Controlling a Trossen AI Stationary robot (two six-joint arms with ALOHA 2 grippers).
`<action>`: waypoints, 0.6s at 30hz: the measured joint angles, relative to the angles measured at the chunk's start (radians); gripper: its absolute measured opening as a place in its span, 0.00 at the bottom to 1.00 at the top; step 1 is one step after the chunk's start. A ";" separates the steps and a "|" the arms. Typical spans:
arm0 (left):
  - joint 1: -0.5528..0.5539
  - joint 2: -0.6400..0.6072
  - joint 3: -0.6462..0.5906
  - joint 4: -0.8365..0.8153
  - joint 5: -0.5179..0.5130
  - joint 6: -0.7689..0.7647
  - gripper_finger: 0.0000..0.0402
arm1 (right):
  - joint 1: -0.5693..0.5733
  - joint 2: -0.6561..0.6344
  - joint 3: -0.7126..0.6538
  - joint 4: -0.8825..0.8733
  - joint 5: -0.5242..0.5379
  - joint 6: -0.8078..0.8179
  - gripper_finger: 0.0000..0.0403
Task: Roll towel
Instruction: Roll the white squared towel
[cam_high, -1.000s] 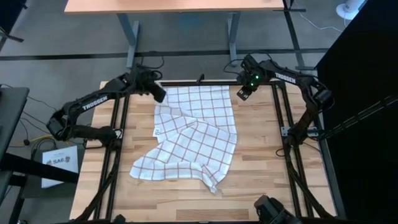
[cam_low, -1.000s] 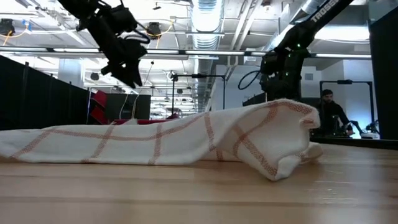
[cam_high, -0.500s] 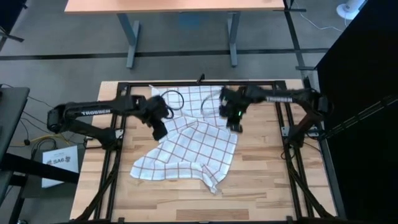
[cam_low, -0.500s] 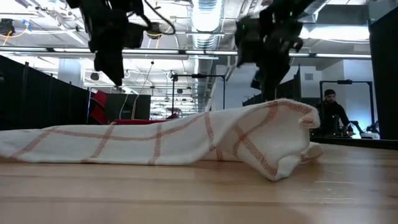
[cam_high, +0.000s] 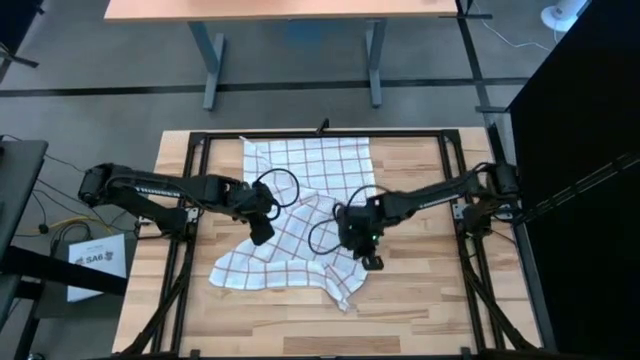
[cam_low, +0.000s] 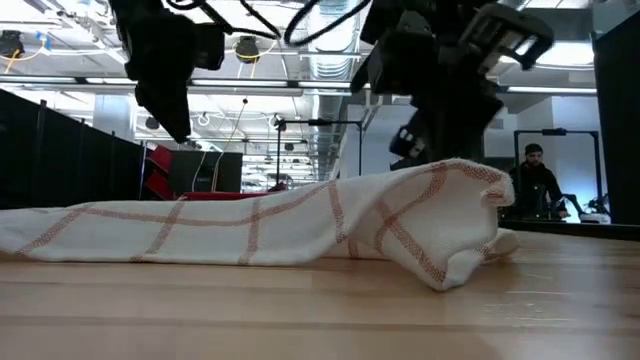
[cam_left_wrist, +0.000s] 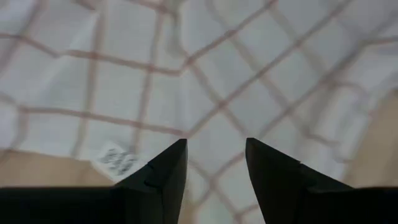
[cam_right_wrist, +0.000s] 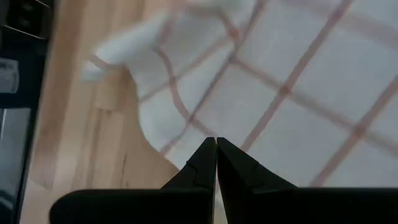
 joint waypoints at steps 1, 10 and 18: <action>0.008 0.003 -0.008 0.012 -0.028 0.009 0.37 | 0.020 0.014 0.000 0.015 0.001 0.020 0.00; 0.154 0.021 -0.212 0.176 -0.048 0.123 0.37 | 0.155 0.085 0.031 0.194 0.109 0.249 0.00; 0.255 0.022 -0.360 0.414 -0.001 0.193 0.37 | 0.163 0.091 0.035 0.266 0.157 0.341 0.00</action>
